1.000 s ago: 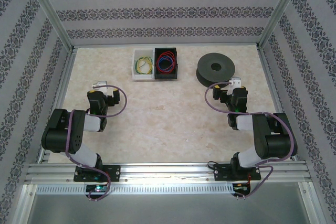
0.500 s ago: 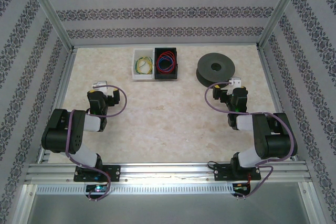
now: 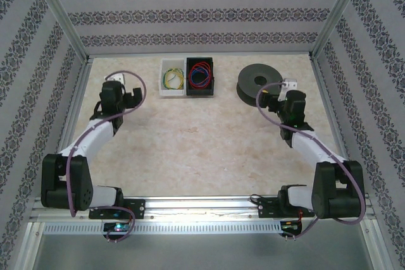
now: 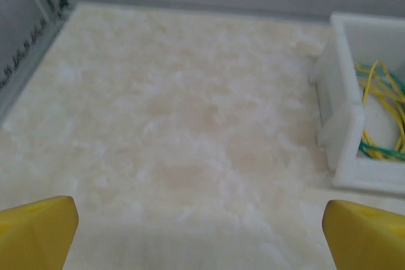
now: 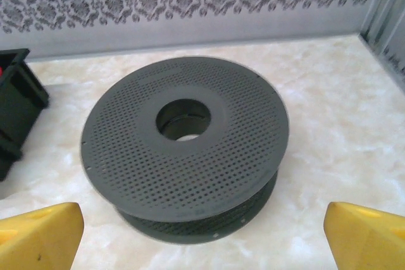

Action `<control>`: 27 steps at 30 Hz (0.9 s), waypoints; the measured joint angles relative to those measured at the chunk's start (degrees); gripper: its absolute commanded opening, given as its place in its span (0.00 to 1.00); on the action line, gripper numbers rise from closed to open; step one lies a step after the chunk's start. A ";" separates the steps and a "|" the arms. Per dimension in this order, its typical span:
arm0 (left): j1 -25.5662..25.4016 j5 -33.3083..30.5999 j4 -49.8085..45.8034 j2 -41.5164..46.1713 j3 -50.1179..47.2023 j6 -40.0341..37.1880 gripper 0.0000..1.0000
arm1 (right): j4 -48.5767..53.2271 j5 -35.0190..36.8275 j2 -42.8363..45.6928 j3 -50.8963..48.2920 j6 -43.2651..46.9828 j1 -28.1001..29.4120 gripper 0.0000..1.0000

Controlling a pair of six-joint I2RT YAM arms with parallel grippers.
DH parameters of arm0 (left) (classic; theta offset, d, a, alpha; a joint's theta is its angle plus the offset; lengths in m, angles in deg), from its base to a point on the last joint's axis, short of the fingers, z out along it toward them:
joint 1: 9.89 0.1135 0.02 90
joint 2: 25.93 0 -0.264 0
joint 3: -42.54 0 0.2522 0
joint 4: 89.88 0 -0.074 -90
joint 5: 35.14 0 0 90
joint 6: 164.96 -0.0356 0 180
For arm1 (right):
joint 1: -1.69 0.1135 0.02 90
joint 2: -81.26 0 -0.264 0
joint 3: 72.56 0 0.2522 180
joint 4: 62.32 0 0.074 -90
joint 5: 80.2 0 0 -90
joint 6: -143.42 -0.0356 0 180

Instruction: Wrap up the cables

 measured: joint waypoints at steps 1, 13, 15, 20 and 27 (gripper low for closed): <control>0.02 0.76 -4.74 -1.31 3.45 0.44 0.99 | 3.85 -1.16 -0.39 2.54 -1.18 -0.55 0.98; 0.00 11.65 -43.36 -9.35 24.35 2.62 0.99 | 25.33 -19.65 -11.19 19.43 -13.29 -12.13 0.98; 0.00 12.11 -45.68 -8.87 24.83 2.60 0.99 | 24.70 -21.66 -14.36 19.82 -14.40 -14.03 0.98; 0.00 12.72 -47.32 -8.50 24.74 2.58 0.99 | 19.69 -26.53 -24.15 19.96 -17.99 -18.47 0.93; 0.00 12.68 -47.34 -8.50 24.13 2.58 0.99 | 13.49 -30.95 -31.95 20.55 -21.40 -18.40 0.89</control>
